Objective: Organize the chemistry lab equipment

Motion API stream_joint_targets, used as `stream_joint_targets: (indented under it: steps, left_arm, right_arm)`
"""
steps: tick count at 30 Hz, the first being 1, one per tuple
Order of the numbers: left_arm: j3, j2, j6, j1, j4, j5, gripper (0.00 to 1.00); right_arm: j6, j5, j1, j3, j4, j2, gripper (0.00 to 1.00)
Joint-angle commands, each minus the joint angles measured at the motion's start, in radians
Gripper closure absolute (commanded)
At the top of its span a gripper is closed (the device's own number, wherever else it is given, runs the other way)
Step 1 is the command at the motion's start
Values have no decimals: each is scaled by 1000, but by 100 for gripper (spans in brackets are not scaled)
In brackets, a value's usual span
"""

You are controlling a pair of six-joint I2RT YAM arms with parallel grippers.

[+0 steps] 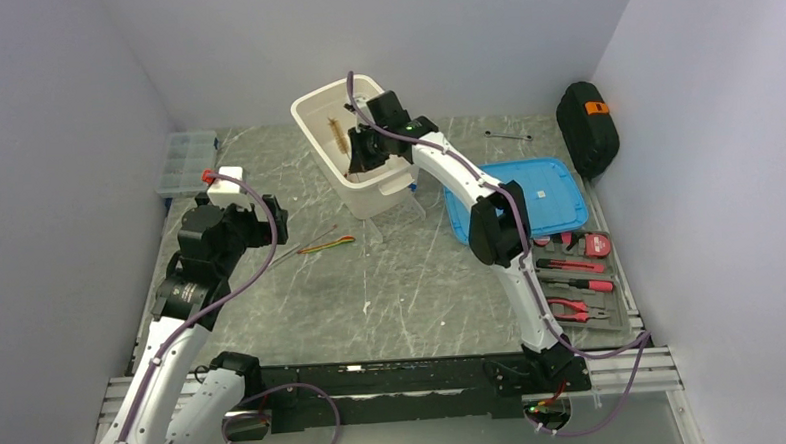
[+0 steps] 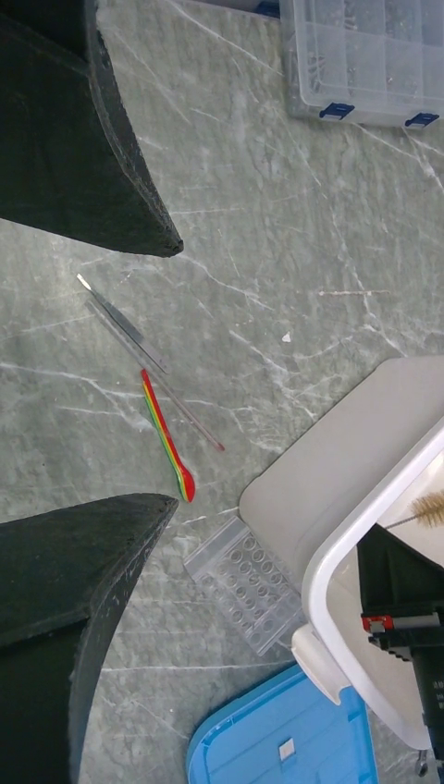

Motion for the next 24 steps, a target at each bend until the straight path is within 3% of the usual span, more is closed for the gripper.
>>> stream_joint_targets:
  steps: [1, 13, 24]
  left_arm:
    - [3, -2, 11, 4, 29, 22, 1]
    - [5, 13, 11, 4, 27, 39, 1]
    - [6, 23, 12, 4, 23, 40, 1]
  right_arm:
    - [41, -66, 0, 60, 20, 38, 100]
    - [55, -72, -2, 70, 3, 80, 100]
    - [52, -47, -2, 59, 14, 55, 71]
